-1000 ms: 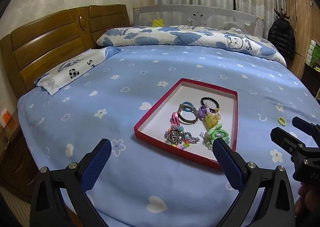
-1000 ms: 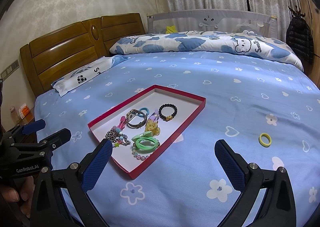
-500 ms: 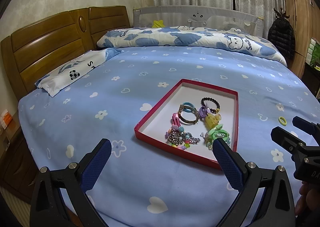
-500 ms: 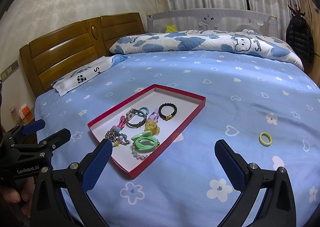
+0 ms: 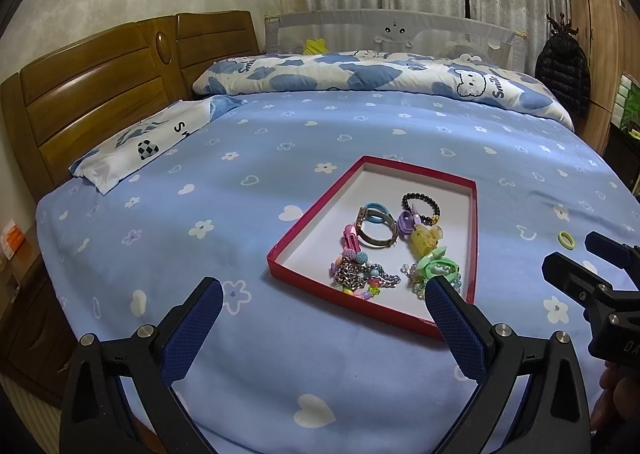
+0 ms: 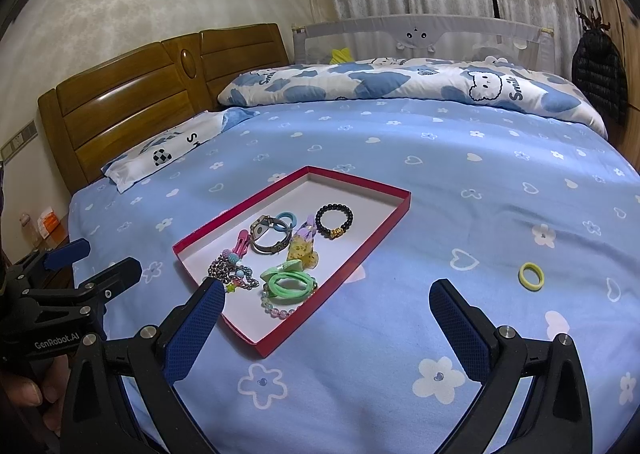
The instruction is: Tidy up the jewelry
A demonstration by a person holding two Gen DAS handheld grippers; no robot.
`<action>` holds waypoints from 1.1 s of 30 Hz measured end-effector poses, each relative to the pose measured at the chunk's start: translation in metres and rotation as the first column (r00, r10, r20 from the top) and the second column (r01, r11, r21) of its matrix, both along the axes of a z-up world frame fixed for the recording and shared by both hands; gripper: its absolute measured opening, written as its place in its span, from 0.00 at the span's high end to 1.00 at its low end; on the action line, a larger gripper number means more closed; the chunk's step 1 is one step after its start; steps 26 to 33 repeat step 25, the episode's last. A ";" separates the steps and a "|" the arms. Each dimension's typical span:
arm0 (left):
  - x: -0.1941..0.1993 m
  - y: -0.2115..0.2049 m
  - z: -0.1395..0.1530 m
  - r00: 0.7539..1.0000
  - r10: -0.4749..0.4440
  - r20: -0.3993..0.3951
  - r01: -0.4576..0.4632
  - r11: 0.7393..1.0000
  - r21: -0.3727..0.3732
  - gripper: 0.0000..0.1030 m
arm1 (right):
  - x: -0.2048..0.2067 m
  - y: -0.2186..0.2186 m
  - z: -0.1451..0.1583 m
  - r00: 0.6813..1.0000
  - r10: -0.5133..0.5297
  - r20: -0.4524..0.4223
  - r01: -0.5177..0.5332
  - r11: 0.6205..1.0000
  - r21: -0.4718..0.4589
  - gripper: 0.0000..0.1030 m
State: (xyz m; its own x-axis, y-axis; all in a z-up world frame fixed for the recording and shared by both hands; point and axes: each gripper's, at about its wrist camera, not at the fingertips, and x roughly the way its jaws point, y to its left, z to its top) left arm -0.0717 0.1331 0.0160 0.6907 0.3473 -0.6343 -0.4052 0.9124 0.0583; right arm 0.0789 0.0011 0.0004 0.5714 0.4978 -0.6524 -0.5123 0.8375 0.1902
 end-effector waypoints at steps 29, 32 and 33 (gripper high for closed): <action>0.010 -0.002 -0.008 1.000 -0.003 -0.012 0.003 1.000 -0.001 0.01 | 0.003 0.000 -0.012 1.000 0.003 -0.027 -0.003 1.000 0.000 0.00; 0.010 -0.002 -0.008 1.000 -0.003 -0.012 0.003 1.000 -0.001 0.01 | 0.003 0.000 -0.012 1.000 0.003 -0.027 -0.003 1.000 0.000 0.00; 0.010 -0.002 -0.008 1.000 -0.003 -0.012 0.003 1.000 -0.001 0.01 | 0.003 0.000 -0.012 1.000 0.003 -0.027 -0.003 1.000 0.000 0.00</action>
